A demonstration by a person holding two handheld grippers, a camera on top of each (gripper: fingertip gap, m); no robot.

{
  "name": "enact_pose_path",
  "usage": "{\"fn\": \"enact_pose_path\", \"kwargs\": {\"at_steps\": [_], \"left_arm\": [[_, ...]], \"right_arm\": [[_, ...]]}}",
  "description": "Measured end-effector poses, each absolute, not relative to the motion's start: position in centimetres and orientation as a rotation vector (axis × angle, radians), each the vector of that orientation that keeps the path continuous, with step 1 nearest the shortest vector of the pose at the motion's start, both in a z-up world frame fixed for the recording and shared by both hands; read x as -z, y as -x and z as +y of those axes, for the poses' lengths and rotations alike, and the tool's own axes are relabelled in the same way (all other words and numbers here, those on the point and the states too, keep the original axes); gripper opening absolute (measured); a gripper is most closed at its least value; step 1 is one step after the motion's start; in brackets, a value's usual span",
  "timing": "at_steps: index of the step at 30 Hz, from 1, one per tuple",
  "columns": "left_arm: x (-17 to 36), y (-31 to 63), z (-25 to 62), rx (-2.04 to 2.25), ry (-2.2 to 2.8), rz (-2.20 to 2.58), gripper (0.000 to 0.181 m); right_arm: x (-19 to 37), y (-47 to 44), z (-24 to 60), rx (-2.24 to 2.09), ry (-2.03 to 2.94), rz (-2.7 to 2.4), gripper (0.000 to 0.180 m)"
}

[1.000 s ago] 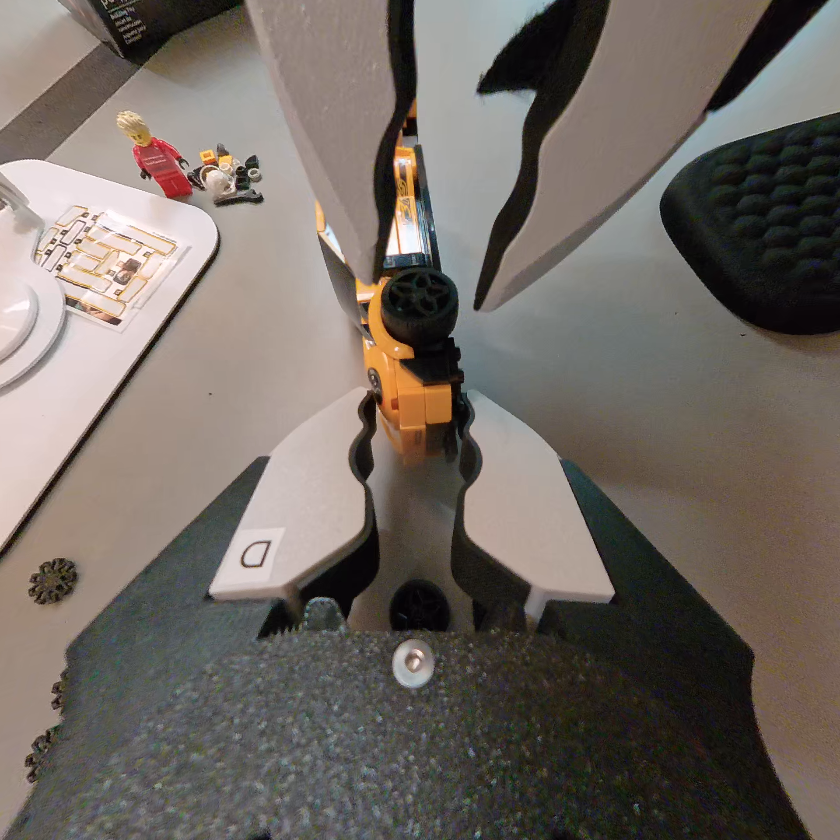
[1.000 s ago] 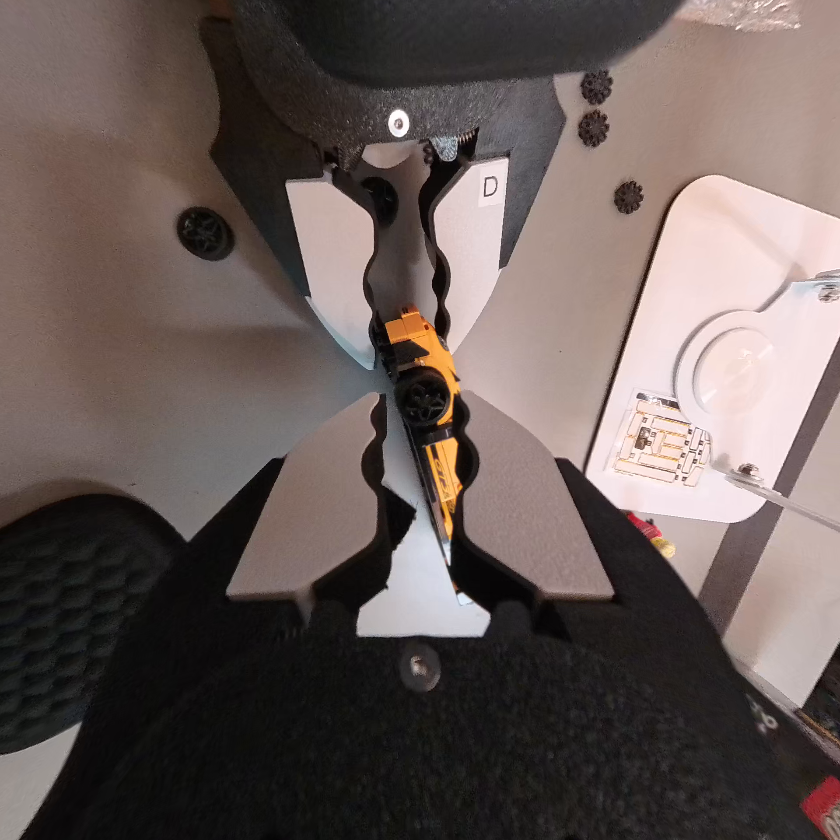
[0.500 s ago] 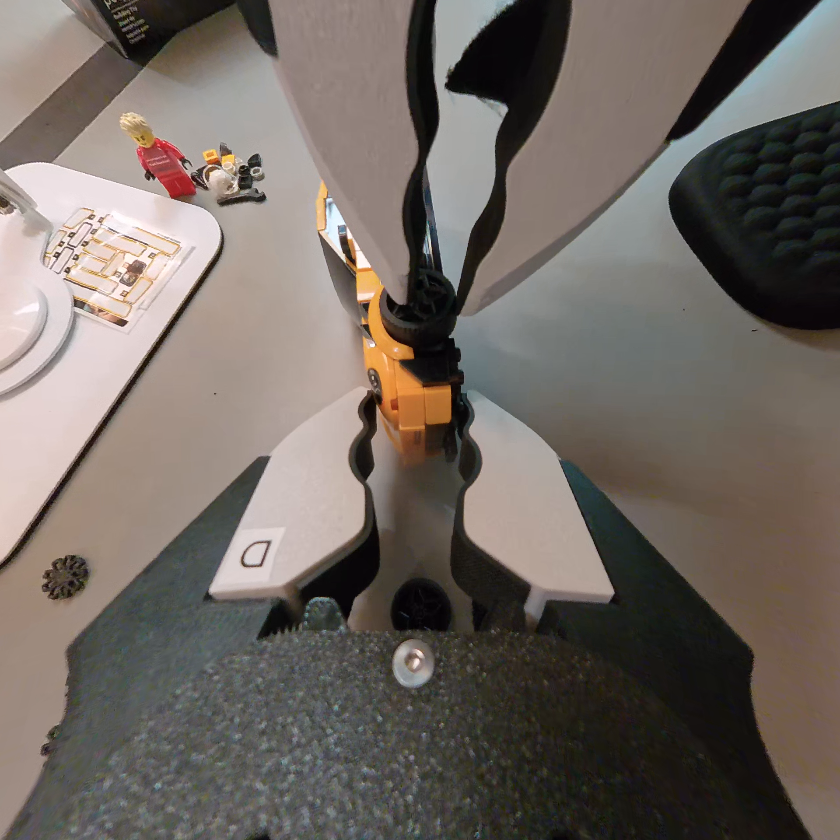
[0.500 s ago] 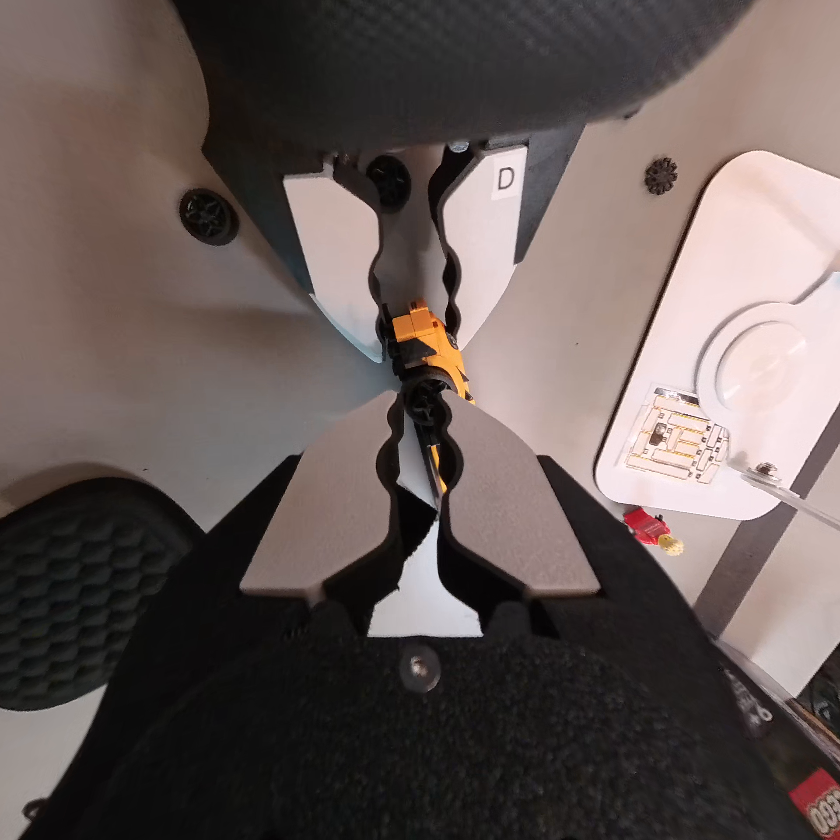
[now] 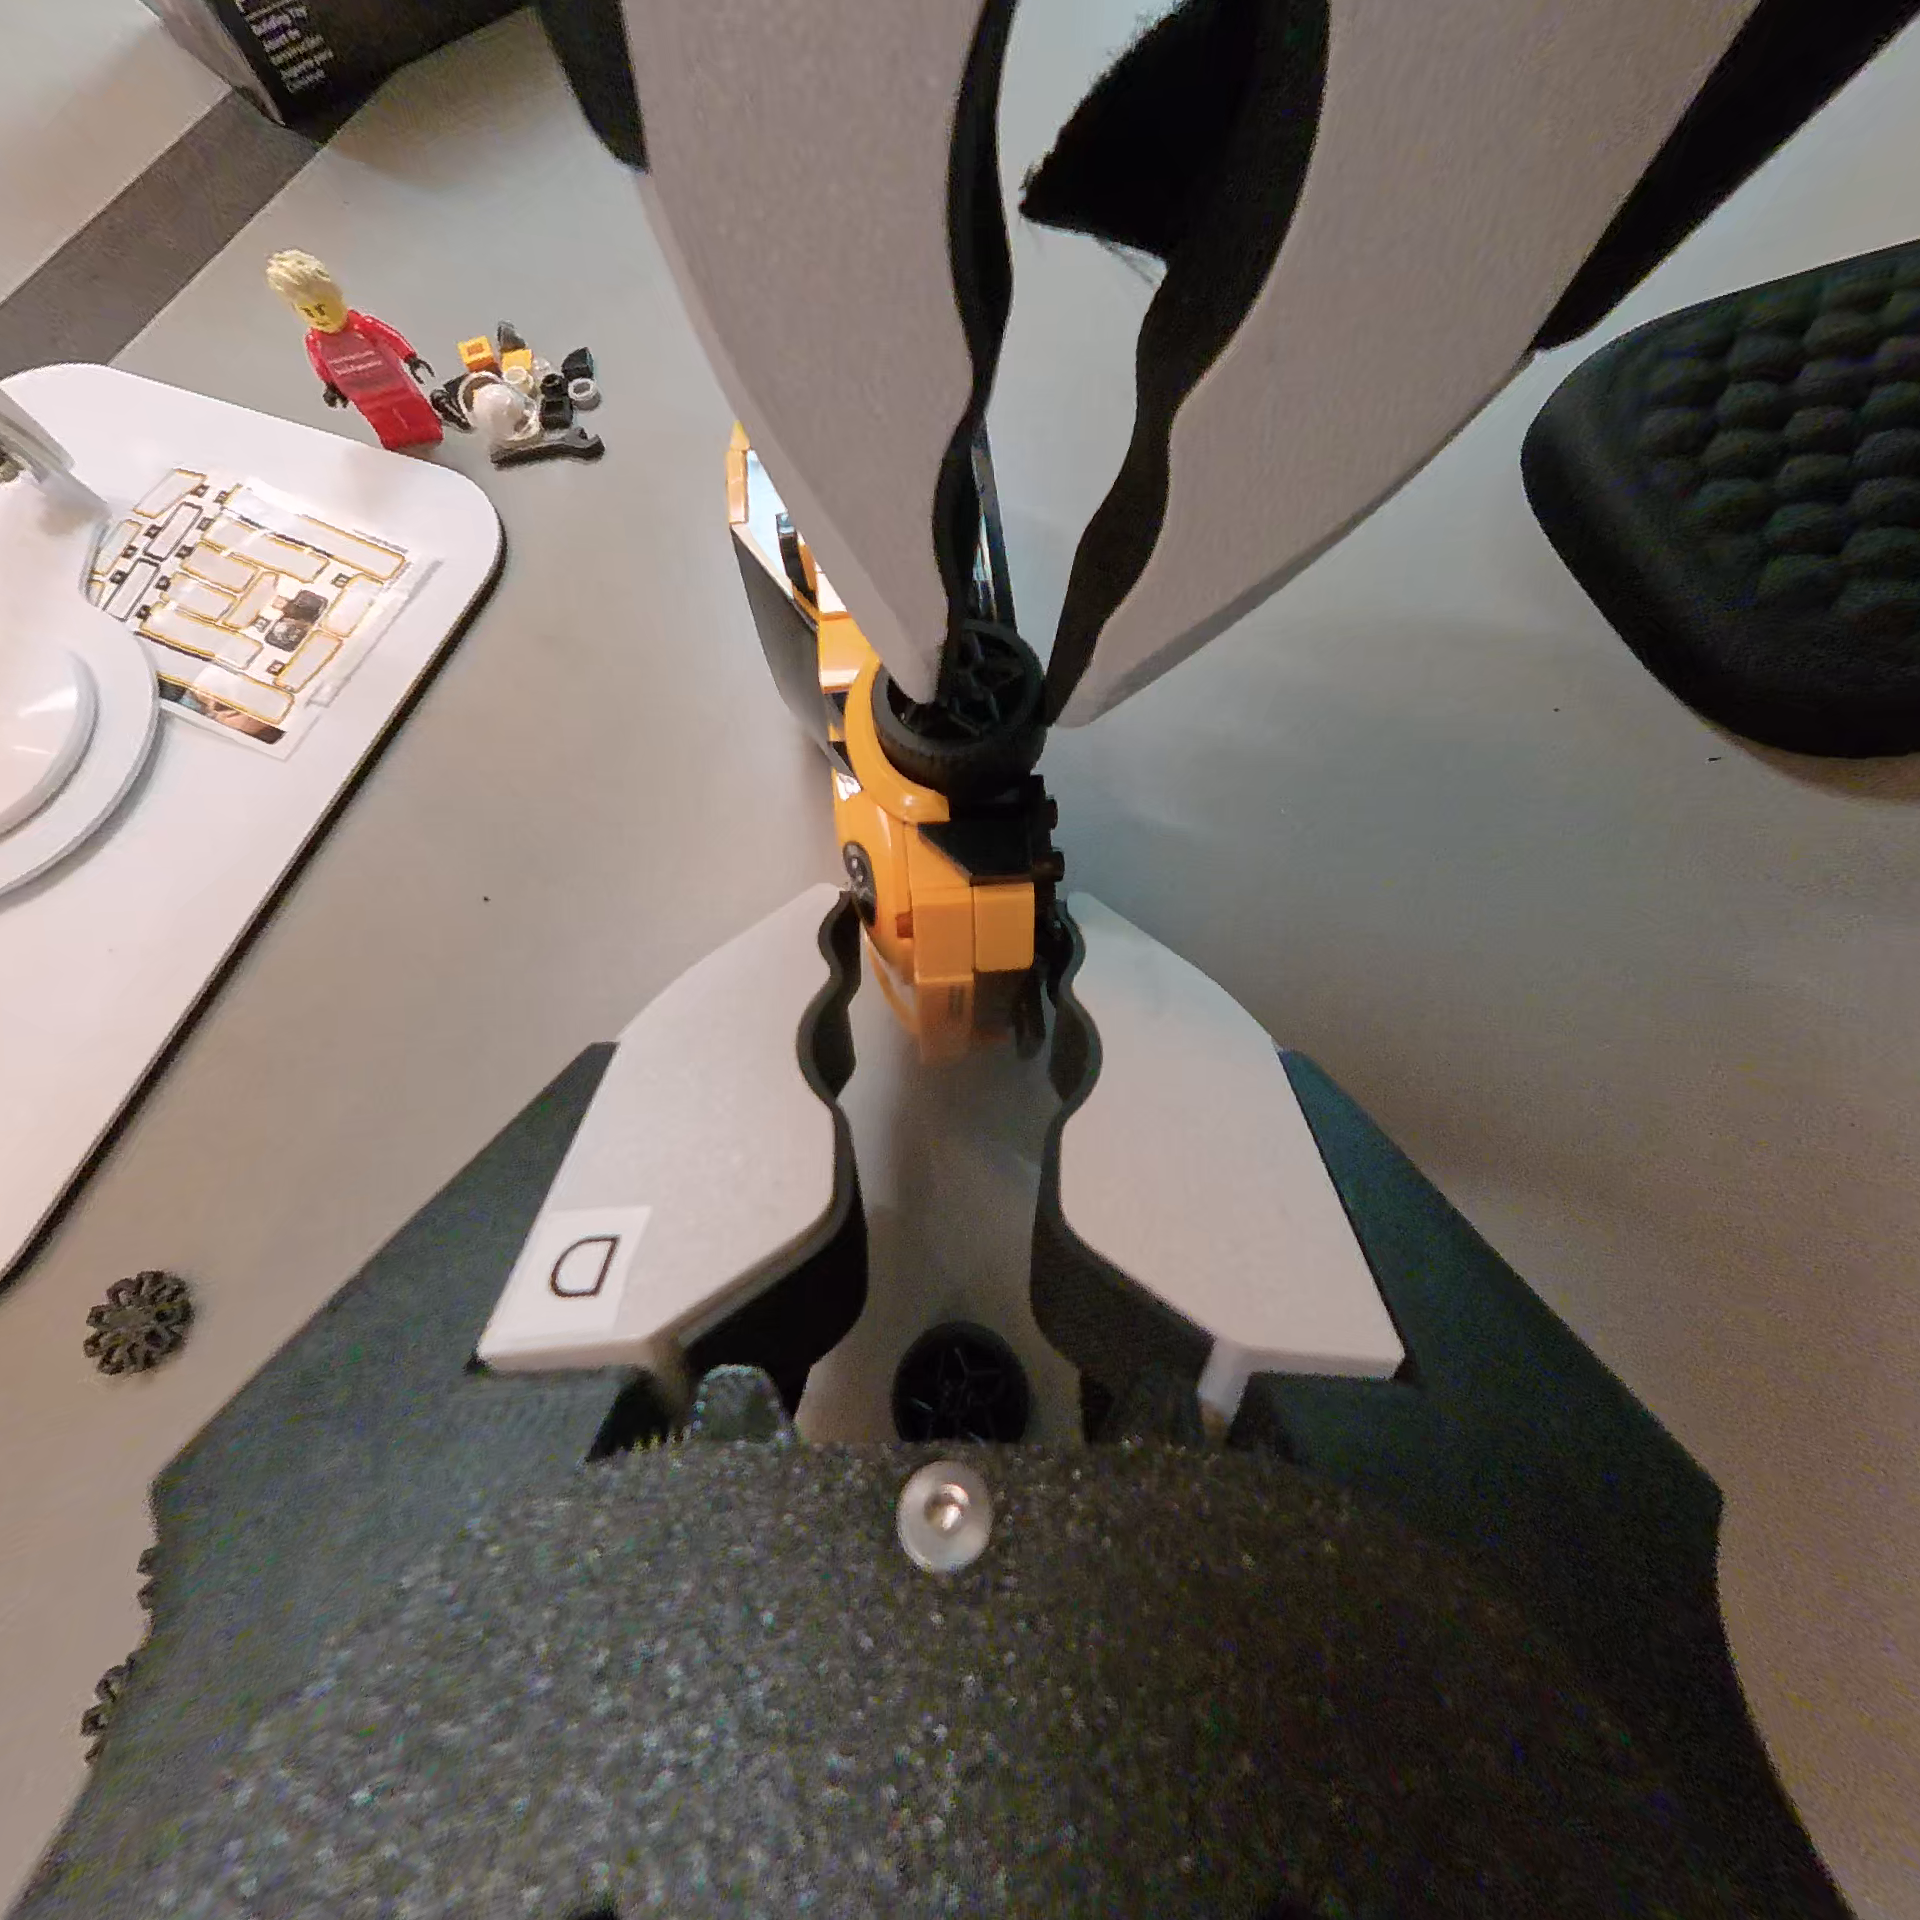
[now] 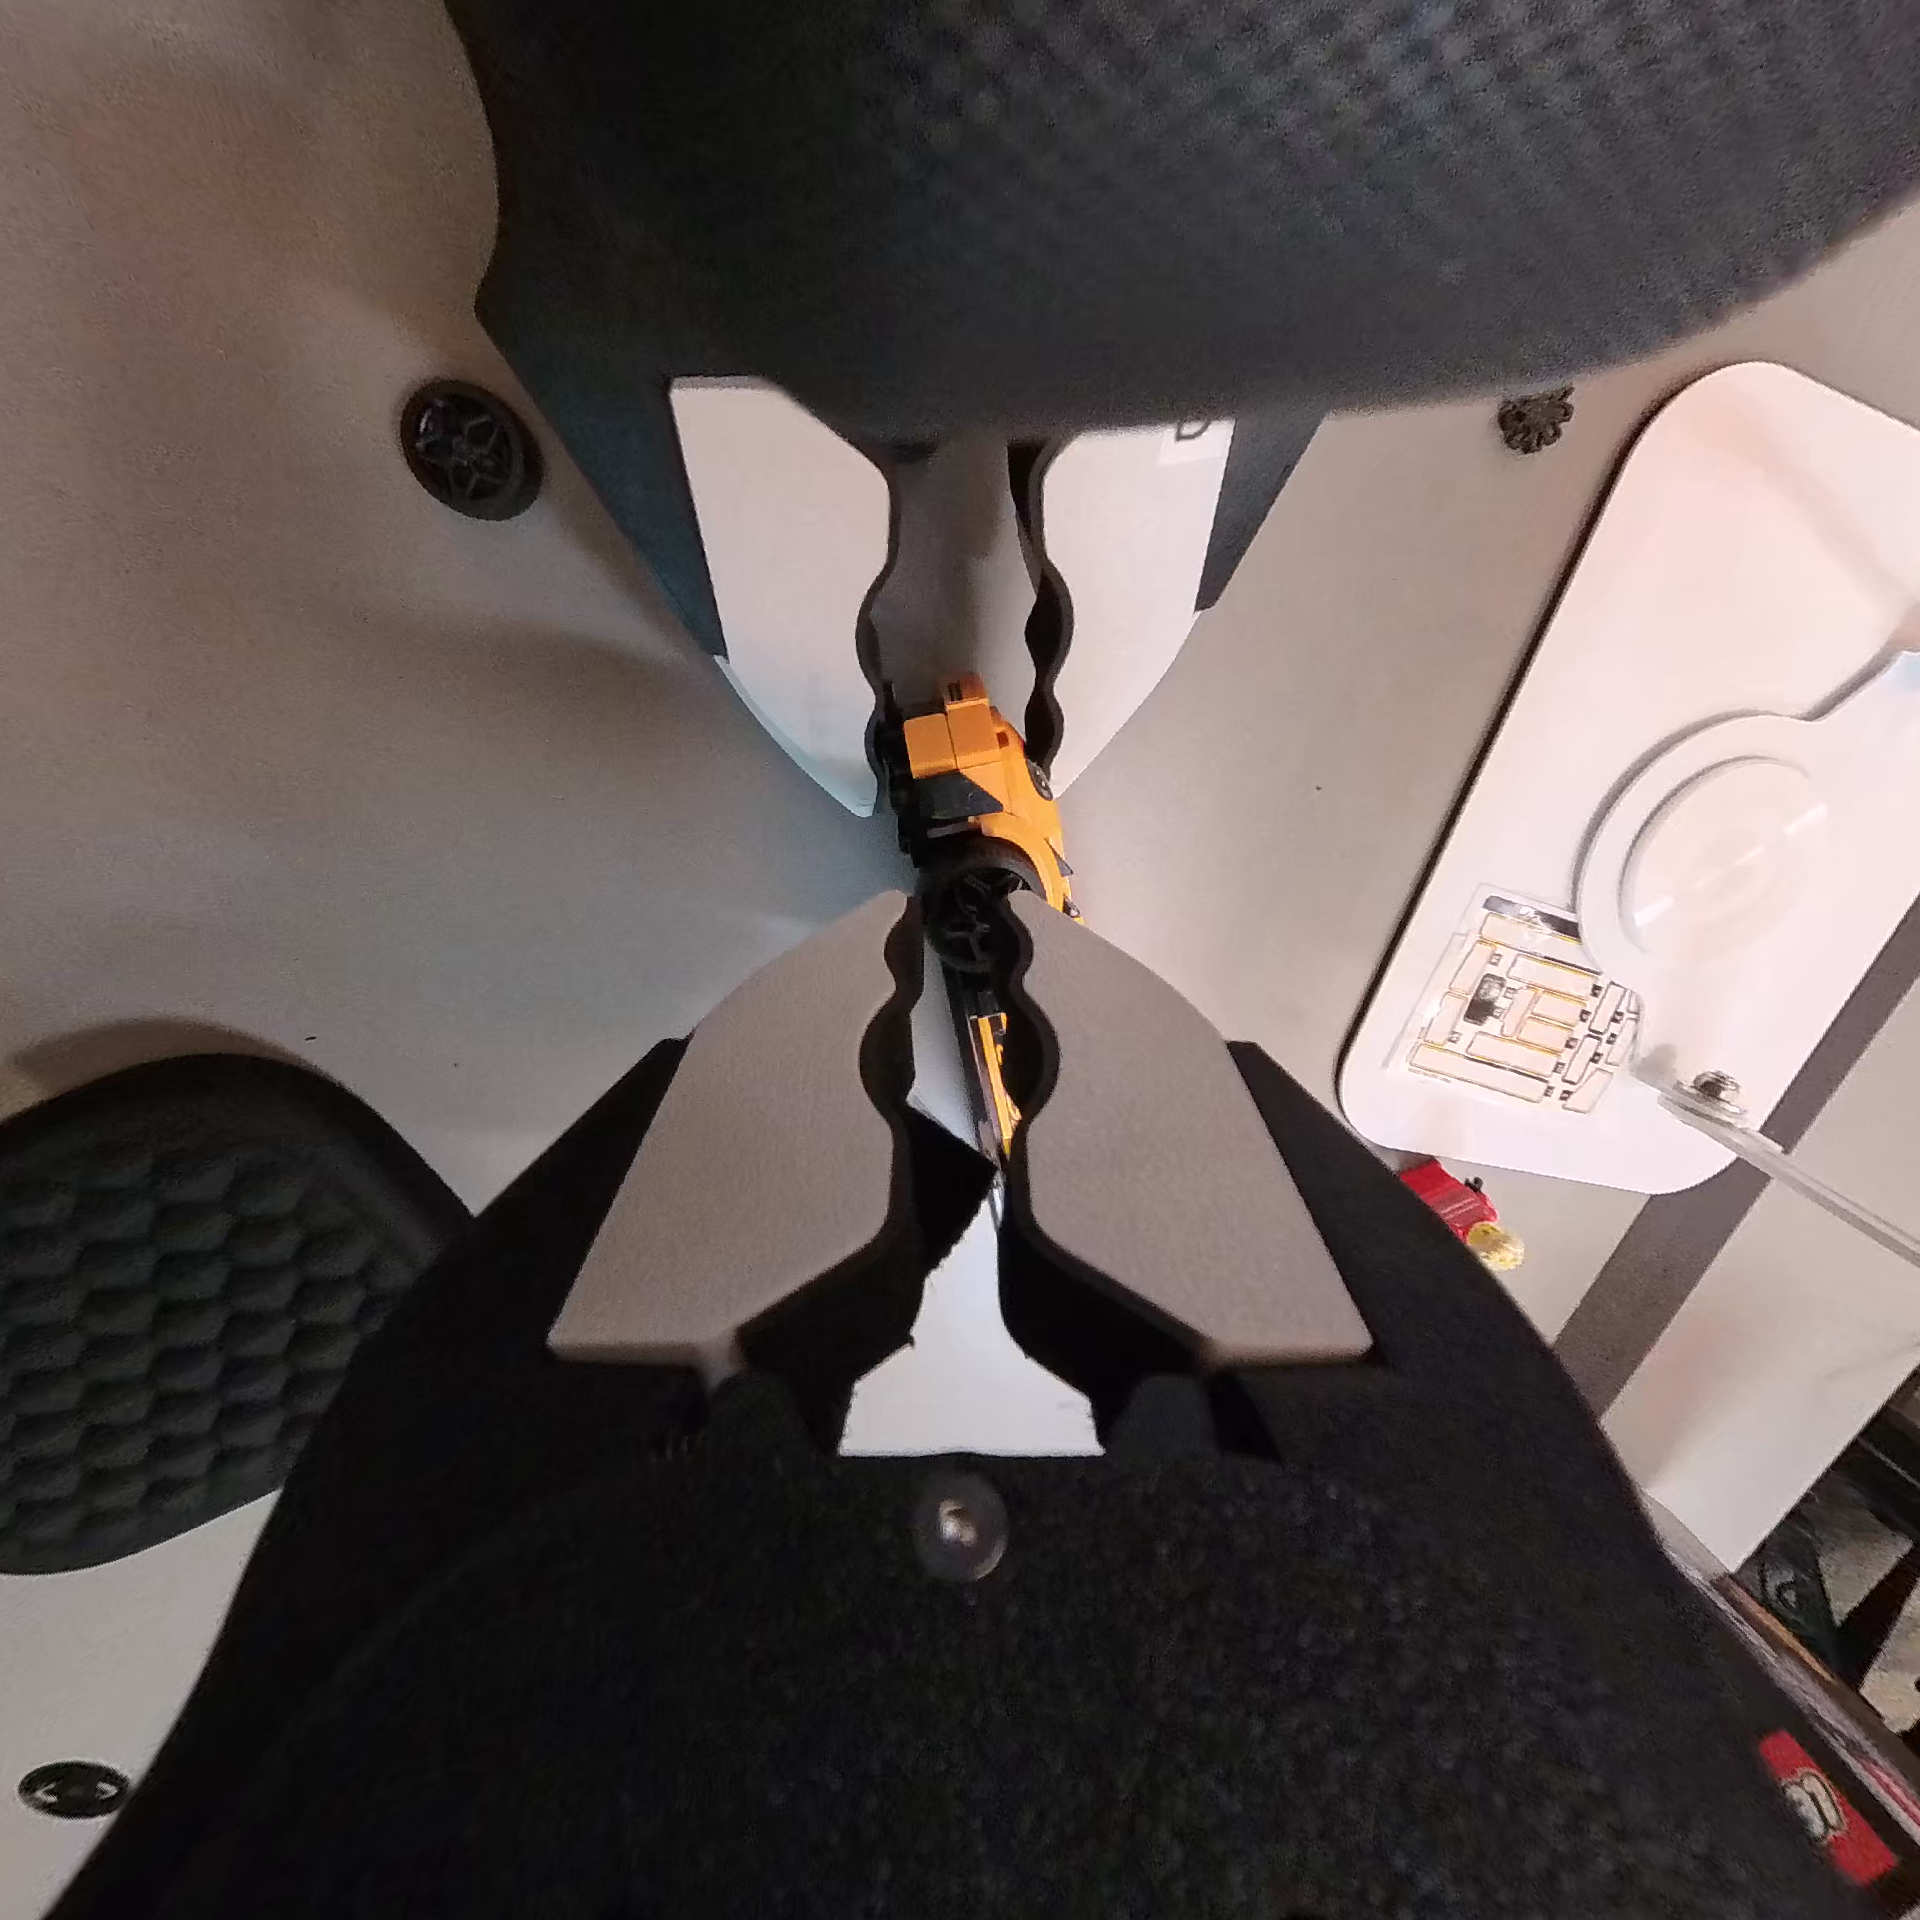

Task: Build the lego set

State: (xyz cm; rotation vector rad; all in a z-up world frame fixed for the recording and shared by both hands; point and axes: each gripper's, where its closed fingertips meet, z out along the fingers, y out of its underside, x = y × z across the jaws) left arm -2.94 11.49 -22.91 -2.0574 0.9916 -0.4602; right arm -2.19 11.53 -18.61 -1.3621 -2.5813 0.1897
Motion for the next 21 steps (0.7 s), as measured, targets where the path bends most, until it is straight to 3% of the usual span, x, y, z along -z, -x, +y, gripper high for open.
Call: {"fn": "enact_pose_path", "kwargs": {"at_steps": [21], "left_arm": [[22.8,3.01,11.56,0.511,2.049,0.97,0.035]], "right_arm": [[18.49,2.46,11.54,-0.175,1.317,-2.573,0.008]]}}
